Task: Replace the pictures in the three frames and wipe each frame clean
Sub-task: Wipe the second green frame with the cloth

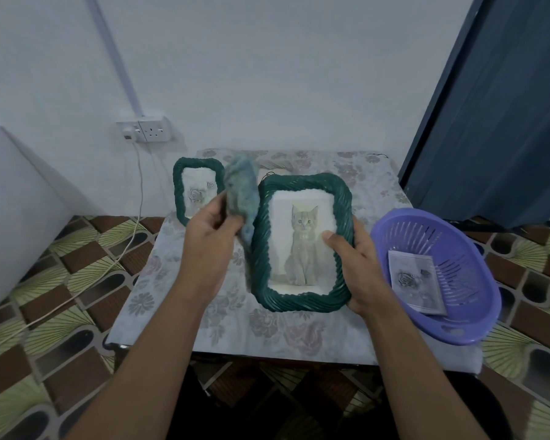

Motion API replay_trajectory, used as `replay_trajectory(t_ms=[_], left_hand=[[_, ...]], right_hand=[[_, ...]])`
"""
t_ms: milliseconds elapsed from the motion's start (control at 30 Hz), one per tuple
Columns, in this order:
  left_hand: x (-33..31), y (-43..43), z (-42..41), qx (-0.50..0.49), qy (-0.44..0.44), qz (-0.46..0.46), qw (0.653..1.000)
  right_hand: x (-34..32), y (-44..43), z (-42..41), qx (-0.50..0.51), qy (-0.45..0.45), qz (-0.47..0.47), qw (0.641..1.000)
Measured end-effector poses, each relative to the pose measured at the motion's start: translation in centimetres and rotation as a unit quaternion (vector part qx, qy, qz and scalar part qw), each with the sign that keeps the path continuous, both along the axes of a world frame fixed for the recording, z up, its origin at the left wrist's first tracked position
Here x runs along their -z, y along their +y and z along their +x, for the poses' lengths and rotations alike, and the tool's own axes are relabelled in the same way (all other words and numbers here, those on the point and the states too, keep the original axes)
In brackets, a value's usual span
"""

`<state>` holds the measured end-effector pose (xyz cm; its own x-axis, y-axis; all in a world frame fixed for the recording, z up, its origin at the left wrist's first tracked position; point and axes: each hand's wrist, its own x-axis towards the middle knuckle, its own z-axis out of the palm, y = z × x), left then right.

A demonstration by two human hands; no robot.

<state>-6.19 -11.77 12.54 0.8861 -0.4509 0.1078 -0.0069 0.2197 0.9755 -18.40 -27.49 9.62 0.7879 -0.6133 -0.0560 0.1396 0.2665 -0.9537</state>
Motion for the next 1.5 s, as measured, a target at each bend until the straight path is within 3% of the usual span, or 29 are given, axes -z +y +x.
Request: replay_trajectory(t_ms=[100,200,300,400,633,733,833,900,1000,1133,1333,1500], left_hand=[[0.4,-0.1,-0.5,-0.011,-0.125,0.103,0.987],[0.5,-0.4,-0.8,-0.018,-0.169,0.156,0.973],[1.1,-0.8,-1.0,-0.010,-0.126,0.170,0.977],[1.7,-1.0,-0.7,-0.010,-0.041,0.120,0.992],[0.8,-1.1,-1.1,-0.105,0.028,0.115,0.987],[1.4,-1.0,-1.0,-0.079,0.041,0.137,0.987],[2.0,-0.7,-1.0,-0.015,0.066,0.089,0.994],[2.2,-0.5,-0.9,0.016,0.059,0.056,0.997],[2.3,-0.4,-1.0,-0.014,0.045,0.041,0.998],[2.7,-0.5,-0.4,-0.109,0.050,0.101,0.988],[2.3,-0.8,0.2,-0.140,0.115,0.143,0.973],[1.0,-1.0,-1.6,-0.154,0.001,0.192,0.969]], right_hand=[[0.0,0.2,0.0,-0.011,0.000,0.004,1.000],[0.1,0.4,0.0,-0.029,-0.002,0.011,1.000],[0.1,1.0,0.1,-0.047,0.007,0.000,0.999],[-0.1,1.4,0.3,-0.053,0.016,-0.002,0.998],[-0.7,1.5,0.2,-0.086,0.018,-0.059,0.994],[-0.7,1.4,0.2,-0.092,0.027,-0.073,0.993],[-0.6,1.3,0.2,-0.100,0.035,-0.078,0.991],[-0.5,1.3,0.1,-0.105,0.034,-0.077,0.991],[-0.5,1.6,0.2,-0.115,0.035,-0.085,0.989],[-0.1,2.0,0.3,-0.120,0.046,-0.087,0.988],[0.2,2.1,0.5,-0.076,0.030,-0.016,0.997],[0.2,2.4,0.6,-0.055,0.009,0.070,0.996]])
